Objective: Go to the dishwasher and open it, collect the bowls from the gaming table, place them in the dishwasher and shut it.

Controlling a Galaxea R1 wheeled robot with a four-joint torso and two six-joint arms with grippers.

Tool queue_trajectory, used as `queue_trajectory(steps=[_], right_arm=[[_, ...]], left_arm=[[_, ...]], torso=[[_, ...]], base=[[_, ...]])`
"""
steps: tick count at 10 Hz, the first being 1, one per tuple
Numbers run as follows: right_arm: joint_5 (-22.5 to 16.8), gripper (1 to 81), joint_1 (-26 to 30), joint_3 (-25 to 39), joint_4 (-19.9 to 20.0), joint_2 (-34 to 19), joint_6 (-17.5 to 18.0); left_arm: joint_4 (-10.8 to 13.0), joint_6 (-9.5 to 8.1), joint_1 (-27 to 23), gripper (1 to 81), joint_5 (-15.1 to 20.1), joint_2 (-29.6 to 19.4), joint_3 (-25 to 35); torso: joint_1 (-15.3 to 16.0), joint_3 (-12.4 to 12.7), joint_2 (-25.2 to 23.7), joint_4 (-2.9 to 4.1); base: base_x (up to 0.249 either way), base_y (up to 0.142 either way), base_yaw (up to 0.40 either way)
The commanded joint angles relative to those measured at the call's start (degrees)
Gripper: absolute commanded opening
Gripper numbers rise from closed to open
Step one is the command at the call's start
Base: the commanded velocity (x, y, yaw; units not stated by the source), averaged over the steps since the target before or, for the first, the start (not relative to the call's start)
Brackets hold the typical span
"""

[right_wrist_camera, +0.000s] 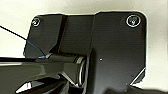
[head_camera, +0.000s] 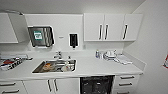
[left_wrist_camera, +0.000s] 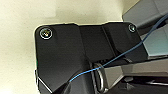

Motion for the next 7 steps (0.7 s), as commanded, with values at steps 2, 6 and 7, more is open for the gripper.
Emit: queue_trajectory(steps=[2, 6, 7], right_arm=[[-2.35, 81.1, 2.98, 0.05, -0.34, 0.01, 0.09], [-2.35, 81.1, 2.89, 0.05, -0.34, 0.01, 0.09], [-2.35, 81.1, 2.98, 0.14, -0.43, 0.01, 0.09]], left_arm=[[0.71, -0.04, -2.37, 81.1, 2.05, -0.1, -0.2], [0.71, -0.04, -2.37, 81.1, 2.05, -0.01, -0.2], [0.71, -0.04, -2.46, 81.1, 2.05, -0.1, -0.2]], torso=[[-2.52, 0.09, 7.44, 0.0], [-1.86, 0.09, 6.42, 0.0], [-1.9, 1.51, 6.38, 0.0]], base=[[0.0, 0.0, 0.0], [0.0, 0.0, 0.0], [0.0, 0.0, 0.0]])
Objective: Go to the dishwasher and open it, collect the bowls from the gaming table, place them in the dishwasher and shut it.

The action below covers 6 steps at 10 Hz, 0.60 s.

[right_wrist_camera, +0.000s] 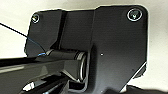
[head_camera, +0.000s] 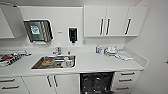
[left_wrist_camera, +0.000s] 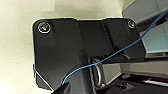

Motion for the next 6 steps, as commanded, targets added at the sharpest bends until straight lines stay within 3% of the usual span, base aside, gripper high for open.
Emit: queue_trajectory(steps=[1, 2, 6], right_arm=[[-2.85, 81.1, 2.19, 0.14, -0.43, 0.01, -0.03], [-2.85, 81.1, 2.19, 0.14, -0.35, 0.01, -0.03], [-2.85, 81.1, 2.11, 0.14, -0.43, 0.01, -0.03]], left_arm=[[0.71, -0.04, -1.57, 81.1, 2.44, 0.07, -0.2], [0.71, -0.13, -1.66, 81.1, 2.53, 0.34, -0.2], [0.45, -0.22, -1.57, 81.1, 2.88, 0.78, -0.2]], torso=[[0.0, 2.56, 0.0, 0.0], [0.0, 0.5, 0.04, 0.0], [-0.07, 1.42, 0.04, 0.0]], base=[[0.0, 0.0, 0.0], [0.0, 0.0, 0.0], [0.0, 0.0, 0.0]])
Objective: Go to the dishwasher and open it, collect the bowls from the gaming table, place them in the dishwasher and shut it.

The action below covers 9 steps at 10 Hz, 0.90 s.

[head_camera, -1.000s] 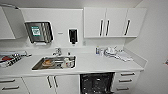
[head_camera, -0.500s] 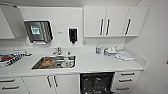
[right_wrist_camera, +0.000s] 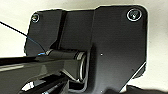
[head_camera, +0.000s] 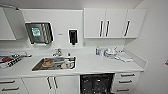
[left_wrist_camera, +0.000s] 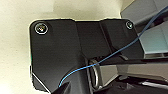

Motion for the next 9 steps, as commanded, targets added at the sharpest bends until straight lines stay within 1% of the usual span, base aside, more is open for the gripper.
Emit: queue_trajectory(steps=[1, 5, 6, 9], right_arm=[[-2.46, 81.1, 2.67, 0.23, -0.43, 0.01, -0.05], [-2.46, 81.1, 2.76, 0.32, -0.52, 0.19, -0.32], [-2.46, 81.1, 2.77, 0.23, -0.43, 0.19, -0.32], [-2.46, 81.1, 2.85, 0.05, -0.52, 0.19, -0.23]], left_arm=[[0.62, -0.05, -1.82, 81.1, 2.31, -0.13, -0.04], [1.15, 0.04, -1.74, 81.1, 2.49, -0.13, -0.04], [1.24, 0.13, -1.82, 81.1, 2.49, -0.13, -0.04], [1.15, 0.39, -1.74, 81.1, 2.49, -0.22, -0.04]], torso=[[0.0, 0.0, 0.0, 0.0], [0.0, 0.0, 0.0, 0.0], [0.0, 0.0, 0.0, 0.0], [-0.02, 0.0, 0.0, 0.0]], base=[[0.0, 0.0, 0.0], [0.0, 0.0, 0.0], [0.0, 0.0, 0.104], [0.0, 0.0, 0.279]])
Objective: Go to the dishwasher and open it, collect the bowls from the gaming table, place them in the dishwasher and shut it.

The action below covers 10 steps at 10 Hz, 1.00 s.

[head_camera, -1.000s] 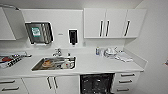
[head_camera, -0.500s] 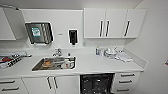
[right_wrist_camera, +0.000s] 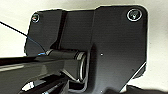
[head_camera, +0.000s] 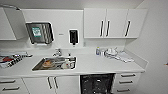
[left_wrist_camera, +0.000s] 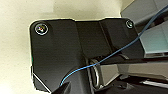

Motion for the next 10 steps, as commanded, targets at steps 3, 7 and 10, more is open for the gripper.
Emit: queue_trajectory(steps=[3, 7, 10], right_arm=[[-2.5, 81.1, 2.76, 0.05, -0.52, 0.16, -0.19], [-2.5, 81.1, 2.67, -0.03, -0.7, 0.34, -0.45], [-2.41, 81.1, 2.24, 0.05, 0.01, 0.25, -0.19]], left_arm=[[0.58, 0.22, -1.7, 81.1, 2.18, -0.28, -0.01], [0.31, 0.14, -1.7, 81.1, 1.39, -0.9, -0.01], [0.05, 0.14, -2.32, 81.1, 1.39, -0.98, -0.01]], torso=[[-0.02, 0.02, 0.0, 0.0], [-0.02, 0.02, 0.0, 0.0], [-0.02, 0.02, 0.0, 0.0]], base=[[0.0, 0.0, 0.304], [0.0, 0.0, 0.311], [0.0, 0.0, 0.317]])
